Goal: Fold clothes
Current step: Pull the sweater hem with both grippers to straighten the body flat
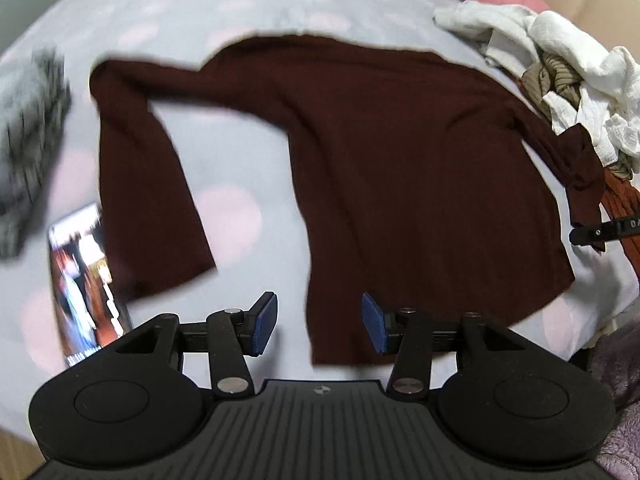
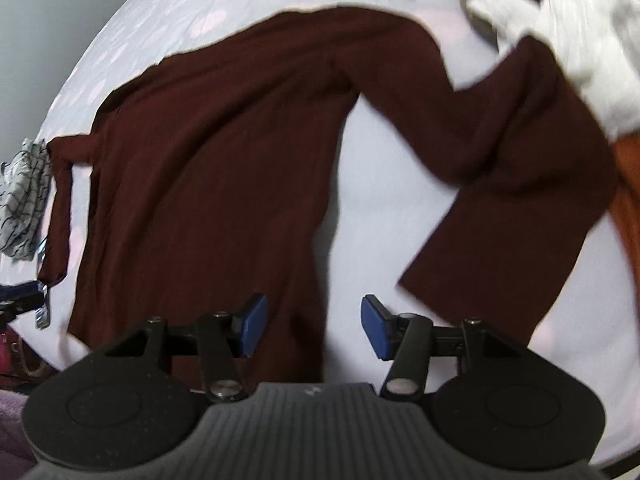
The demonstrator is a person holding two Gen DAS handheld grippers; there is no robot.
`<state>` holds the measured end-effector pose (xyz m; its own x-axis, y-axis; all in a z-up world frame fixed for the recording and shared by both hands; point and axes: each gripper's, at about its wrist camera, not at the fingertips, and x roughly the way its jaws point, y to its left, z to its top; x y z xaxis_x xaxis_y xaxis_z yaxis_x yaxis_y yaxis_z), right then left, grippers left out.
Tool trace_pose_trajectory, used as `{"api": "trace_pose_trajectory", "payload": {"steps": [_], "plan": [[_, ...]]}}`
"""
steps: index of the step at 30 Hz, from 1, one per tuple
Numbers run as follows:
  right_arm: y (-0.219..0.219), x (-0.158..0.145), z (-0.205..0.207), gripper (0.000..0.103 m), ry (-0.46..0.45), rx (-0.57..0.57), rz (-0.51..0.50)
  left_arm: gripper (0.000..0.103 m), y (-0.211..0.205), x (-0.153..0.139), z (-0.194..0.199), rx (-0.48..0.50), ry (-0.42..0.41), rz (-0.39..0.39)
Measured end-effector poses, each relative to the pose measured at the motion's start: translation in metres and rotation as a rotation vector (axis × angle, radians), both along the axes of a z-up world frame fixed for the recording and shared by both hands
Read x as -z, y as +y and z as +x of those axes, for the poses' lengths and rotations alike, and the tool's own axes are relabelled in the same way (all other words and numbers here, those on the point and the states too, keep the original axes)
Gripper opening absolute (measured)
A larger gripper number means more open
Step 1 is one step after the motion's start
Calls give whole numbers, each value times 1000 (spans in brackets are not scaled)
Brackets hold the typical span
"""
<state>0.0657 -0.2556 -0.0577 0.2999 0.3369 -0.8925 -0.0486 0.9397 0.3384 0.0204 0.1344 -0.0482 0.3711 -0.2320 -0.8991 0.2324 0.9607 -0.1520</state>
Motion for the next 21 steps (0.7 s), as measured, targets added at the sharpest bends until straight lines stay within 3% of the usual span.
{"api": "trace_pose_trajectory", "payload": {"steps": [7,11,14,16,17,18,21], "plan": [[0,12,-25,55,34,46,48,44,9,22,-8,-89,42,-49],[-1,24,-26,52,58,48,39,32,9,37,-5,-153,77,-95],[-4,29,-25,40,36,55,64,32,-10,42,-6,-137,53,-24],[-9,32,-23,13,24,68,108,23,-20,43,-8,-119,37,7],[-10,34,-23,10,31,72,123,19,-24,44,-8,-111,30,19],[-11,37,-23,9,35,76,129,8,-27,44,-8,-104,25,28],[-11,34,-24,4,31,69,121,5,-20,41,-8,-120,37,-18]]}}
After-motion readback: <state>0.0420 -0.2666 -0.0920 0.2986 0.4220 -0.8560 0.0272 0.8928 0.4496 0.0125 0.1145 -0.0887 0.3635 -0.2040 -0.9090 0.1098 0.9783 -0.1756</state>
